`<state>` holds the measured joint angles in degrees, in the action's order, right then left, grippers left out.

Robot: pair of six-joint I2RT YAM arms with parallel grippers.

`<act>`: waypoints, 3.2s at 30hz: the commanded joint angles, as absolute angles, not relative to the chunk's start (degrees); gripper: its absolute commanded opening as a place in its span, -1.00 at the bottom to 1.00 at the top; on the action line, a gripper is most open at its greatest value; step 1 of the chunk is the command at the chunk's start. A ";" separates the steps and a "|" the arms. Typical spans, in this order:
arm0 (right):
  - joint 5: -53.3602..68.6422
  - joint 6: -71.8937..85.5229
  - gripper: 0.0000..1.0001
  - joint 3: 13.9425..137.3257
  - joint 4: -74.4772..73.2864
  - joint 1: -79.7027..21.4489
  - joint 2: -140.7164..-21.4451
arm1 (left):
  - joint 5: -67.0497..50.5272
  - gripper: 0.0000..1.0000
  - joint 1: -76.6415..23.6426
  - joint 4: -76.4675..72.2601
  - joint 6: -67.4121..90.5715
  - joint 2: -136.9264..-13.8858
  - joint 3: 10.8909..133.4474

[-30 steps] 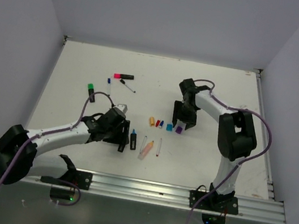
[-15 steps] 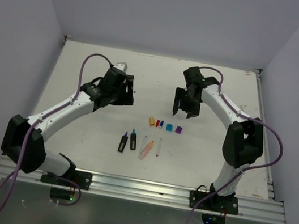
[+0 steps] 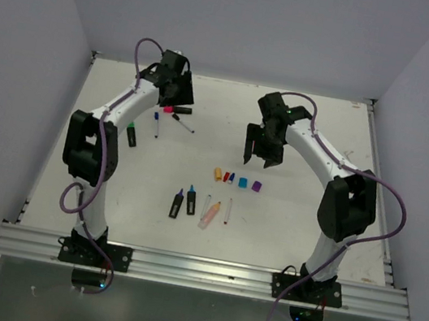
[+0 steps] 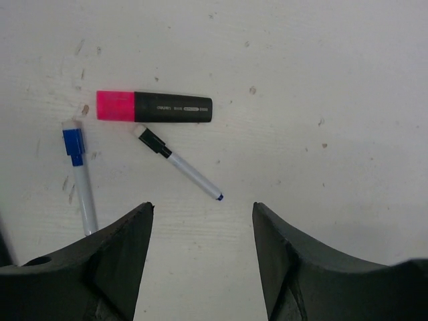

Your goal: Open the pen caps

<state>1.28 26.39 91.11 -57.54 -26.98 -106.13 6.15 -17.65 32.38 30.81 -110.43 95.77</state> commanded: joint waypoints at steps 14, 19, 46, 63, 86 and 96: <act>3.25 26.98 0.34 93.35 -57.83 -26.98 -108.81 | 5.18 0.12 -15.82 38.40 33.75 -128.58 109.60; 3.52 26.98 0.34 92.11 -57.04 -26.98 -108.72 | 7.29 0.10 -15.82 37.88 34.63 -128.76 108.20; 3.08 25.75 0.34 92.55 -58.27 -26.98 -107.32 | 12.57 -0.42 -13.36 40.26 35.16 -134.65 108.92; 10.70 24.70 0.34 87.45 -52.84 -27.68 -101.34 | 6.88 -1.00 -15.55 33.76 35.60 -113.40 84.57; 32.70 54.05 0.19 69.96 -3.08 -37.18 -95.71 | -10.02 -1.00 -26.72 14.24 53.52 -77.35 57.84; 29.63 53.88 -0.83 68.91 -5.00 -40.69 -95.89 | -6.77 -1.00 -26.81 15.20 56.86 -75.32 57.83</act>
